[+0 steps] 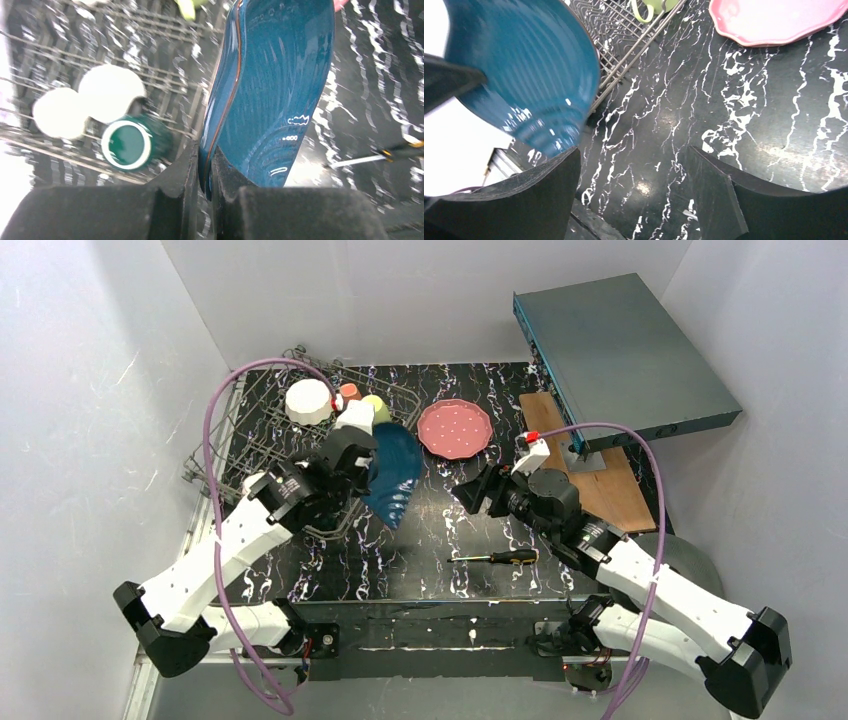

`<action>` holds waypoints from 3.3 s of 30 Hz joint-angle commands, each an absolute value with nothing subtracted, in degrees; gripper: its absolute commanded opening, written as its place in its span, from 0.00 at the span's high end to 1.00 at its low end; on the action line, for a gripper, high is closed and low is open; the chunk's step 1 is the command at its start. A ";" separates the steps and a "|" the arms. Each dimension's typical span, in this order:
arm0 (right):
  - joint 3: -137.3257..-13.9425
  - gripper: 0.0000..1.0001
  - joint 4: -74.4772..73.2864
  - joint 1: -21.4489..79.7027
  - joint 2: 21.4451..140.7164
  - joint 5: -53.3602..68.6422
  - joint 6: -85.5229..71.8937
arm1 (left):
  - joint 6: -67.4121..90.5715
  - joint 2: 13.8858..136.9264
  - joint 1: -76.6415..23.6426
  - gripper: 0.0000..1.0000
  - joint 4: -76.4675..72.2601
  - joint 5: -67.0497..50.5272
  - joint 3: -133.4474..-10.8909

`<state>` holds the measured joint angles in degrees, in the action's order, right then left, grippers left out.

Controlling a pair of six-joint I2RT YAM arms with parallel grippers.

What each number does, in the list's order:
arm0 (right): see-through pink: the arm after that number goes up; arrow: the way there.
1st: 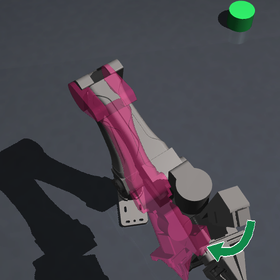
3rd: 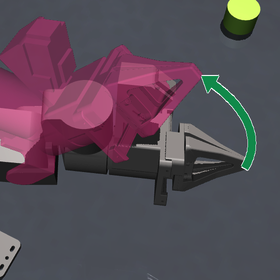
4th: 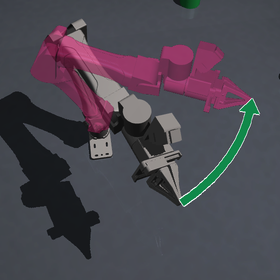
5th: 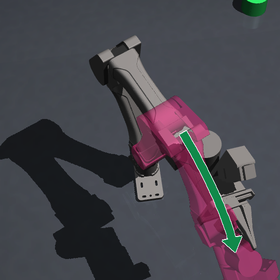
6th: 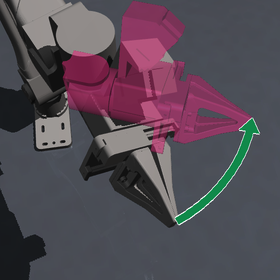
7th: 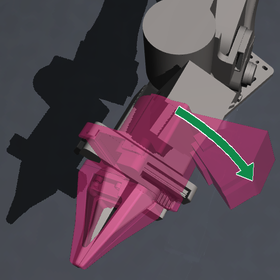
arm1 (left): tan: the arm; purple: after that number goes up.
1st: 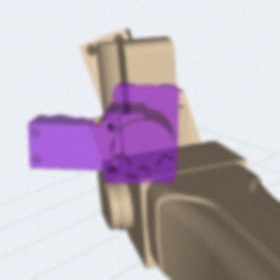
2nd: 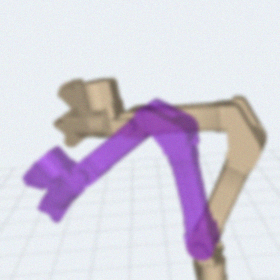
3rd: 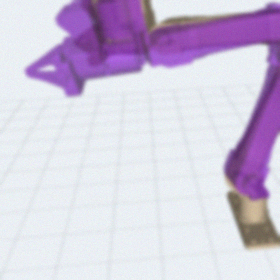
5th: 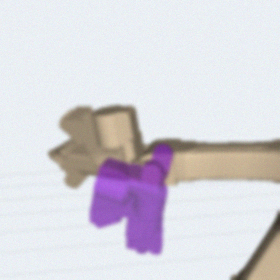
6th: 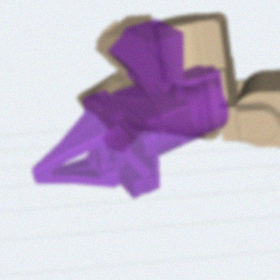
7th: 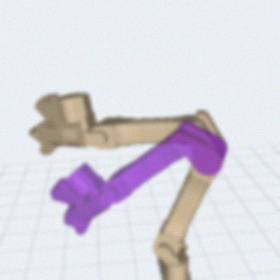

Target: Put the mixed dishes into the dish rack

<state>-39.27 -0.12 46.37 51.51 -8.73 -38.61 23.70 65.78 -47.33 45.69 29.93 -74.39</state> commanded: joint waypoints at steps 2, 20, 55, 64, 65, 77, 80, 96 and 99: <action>-39.39 0.12 -2.82 46.64 49.89 -9.99 -32.17 | 2.44 67.30 -42.71 1.00 41.45 41.28 -82.44; -33.49 0.02 -7.53 50.31 49.10 -12.82 -23.80 | -51.25 96.50 -6.11 1.00 -9.23 46.34 -87.12; -31.12 0.02 -4.66 60.52 52.80 -27.00 -22.88 | -51.52 113.11 -0.52 1.00 -10.22 46.84 -92.07; -31.24 0.02 -4.29 61.17 53.17 -27.08 -22.63 | -51.57 110.17 -0.09 1.00 -14.60 49.33 -89.26; -31.15 0.02 -4.25 61.17 53.13 -27.01 -22.66 | -51.99 109.78 -0.09 1.00 -15.54 49.68 -89.28; -31.08 0.02 -3.91 62.74 52.98 -28.25 -22.48 | -55.82 107.76 -0.13 1.00 -18.14 49.91 -87.31; -30.95 0.02 -3.78 62.82 53.03 -28.47 -22.49 | -54.50 108.53 -0.09 1.00 -17.13 49.48 -86.83; -31.03 0.02 -3.61 63.02 53.52 -28.59 -22.32 | -52.26 111.57 -0.09 1.00 -14.36 49.03 -85.62; -31.04 0.02 -3.60 63.03 53.61 -28.65 -22.32 | -51.87 111.90 -0.09 0.84 -14.85 49.44 -85.53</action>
